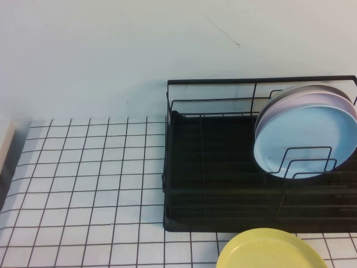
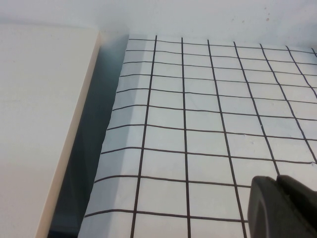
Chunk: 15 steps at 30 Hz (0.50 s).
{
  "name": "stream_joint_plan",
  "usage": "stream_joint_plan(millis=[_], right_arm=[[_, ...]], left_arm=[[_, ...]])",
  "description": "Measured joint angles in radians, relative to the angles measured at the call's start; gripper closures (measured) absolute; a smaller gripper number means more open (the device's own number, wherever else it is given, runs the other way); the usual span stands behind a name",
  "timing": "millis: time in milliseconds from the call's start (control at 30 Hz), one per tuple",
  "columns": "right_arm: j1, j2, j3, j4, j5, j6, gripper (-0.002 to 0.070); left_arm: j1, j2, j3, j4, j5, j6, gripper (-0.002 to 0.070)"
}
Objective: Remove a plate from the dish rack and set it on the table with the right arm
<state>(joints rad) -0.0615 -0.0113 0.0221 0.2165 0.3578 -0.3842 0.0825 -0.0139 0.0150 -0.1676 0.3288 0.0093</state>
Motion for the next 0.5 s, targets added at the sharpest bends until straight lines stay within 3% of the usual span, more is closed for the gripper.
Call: stream_joint_plan(millis=[233,500], right_arm=[[0.000,0.000,0.000,0.086,0.000,0.024,0.0678],[0.000,0.000,0.007,0.750,-0.005,0.124,0.0678]], left_arm=[[0.000,0.000,0.000,0.000,0.000,0.000,0.0678],[0.000,0.000,0.000,0.000,0.000,0.000,0.0678]])
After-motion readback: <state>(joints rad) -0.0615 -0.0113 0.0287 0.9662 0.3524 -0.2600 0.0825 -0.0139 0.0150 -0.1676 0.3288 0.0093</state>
